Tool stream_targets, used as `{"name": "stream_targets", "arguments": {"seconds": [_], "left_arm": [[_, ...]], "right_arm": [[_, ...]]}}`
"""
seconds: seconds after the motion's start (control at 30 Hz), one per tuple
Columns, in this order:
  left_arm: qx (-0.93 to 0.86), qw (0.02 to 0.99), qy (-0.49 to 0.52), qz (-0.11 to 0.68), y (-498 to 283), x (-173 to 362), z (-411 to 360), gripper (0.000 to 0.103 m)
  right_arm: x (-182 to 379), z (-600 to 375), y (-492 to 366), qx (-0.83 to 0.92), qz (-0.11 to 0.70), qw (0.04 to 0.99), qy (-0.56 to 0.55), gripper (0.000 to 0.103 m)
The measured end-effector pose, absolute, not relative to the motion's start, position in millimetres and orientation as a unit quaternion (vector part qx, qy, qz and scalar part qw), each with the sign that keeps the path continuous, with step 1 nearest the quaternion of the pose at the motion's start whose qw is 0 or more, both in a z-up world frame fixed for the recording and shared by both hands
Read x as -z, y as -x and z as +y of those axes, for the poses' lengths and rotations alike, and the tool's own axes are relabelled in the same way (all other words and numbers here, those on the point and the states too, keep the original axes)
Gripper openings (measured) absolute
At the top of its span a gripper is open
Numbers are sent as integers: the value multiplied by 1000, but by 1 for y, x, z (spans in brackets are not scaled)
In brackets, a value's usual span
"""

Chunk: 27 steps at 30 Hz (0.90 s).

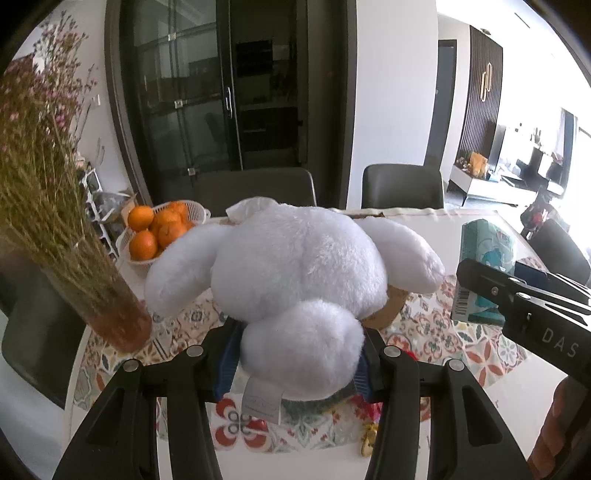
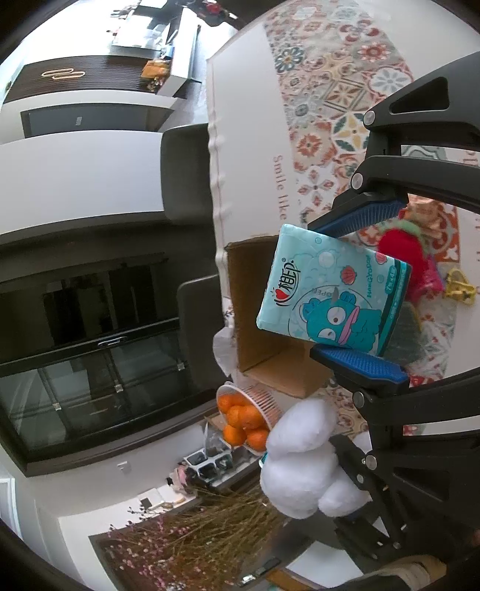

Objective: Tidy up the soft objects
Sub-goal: 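Carry the bunny and tissue pack with both tools over the cardboard box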

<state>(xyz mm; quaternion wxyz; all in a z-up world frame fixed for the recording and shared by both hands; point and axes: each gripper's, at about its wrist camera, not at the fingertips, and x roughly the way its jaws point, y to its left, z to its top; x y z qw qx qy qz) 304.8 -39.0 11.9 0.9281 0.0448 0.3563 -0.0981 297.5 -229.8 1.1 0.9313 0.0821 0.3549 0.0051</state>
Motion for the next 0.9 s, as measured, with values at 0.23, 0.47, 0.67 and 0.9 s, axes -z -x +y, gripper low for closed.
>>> {"name": "stream_targets", "arguments": {"seconds": [0.23,0.47,0.67,0.9], "left_arm": [[102,928,-52,354,-330,-16,-46,50],[110,922,-47,369,-361,-12,-52,50],[110,913,-59,389,-390,-6,-58,50],[110,901,-72,414,-423,8,-66,50]], "right_arm": [[-9,-231,-322,-8,351,934,-72,60],[-6,-235,-352,-12,361,930,-68,60],[2,-238,-384,-18,382,922,-68,60],[20,-240,-420,-21,417,906,-68,60]]}}
